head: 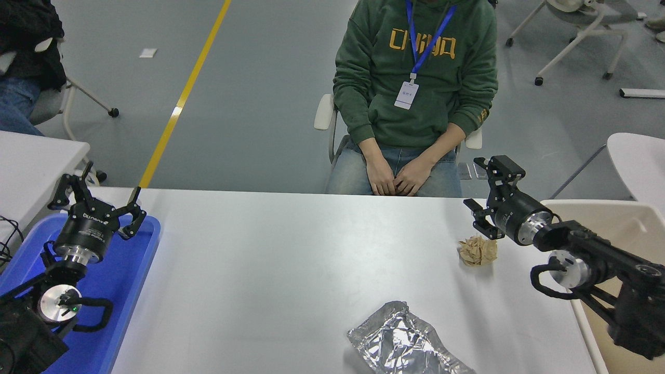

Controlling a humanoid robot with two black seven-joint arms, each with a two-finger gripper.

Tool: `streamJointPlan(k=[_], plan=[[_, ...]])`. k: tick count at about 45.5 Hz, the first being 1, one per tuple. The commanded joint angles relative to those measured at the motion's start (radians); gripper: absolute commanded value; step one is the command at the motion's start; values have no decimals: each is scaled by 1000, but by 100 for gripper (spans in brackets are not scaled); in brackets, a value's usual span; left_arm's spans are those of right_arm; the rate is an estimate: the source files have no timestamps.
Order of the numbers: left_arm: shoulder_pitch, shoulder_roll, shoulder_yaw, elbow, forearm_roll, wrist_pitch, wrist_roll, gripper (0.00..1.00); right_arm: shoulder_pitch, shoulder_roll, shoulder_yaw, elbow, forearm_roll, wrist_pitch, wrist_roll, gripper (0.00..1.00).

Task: Clean the table surface

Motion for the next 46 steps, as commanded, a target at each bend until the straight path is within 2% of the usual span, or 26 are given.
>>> streamJointPlan(k=[1,9,12,27,34,46], plan=[[0,0,0,0,0,0,0,100,27,-265,-88,218,-148,67,1,100],[0,0,0,0,0,0,0,100,18,-435,-89,340,-163,90,12,100],[0,0,0,0,0,0,0,100,12,-501,-92,360,-199,139,12,100],[0,0,0,0,0,0,0,100,6,-680,-232,439,-377,231,19,100],[0,0,0,0,0,0,0,100,6,-748,-295,448,-389,311,19,100],[0,0,0,0,0,0,0,100,6,-835,-413,529,-397,345,18,100]])
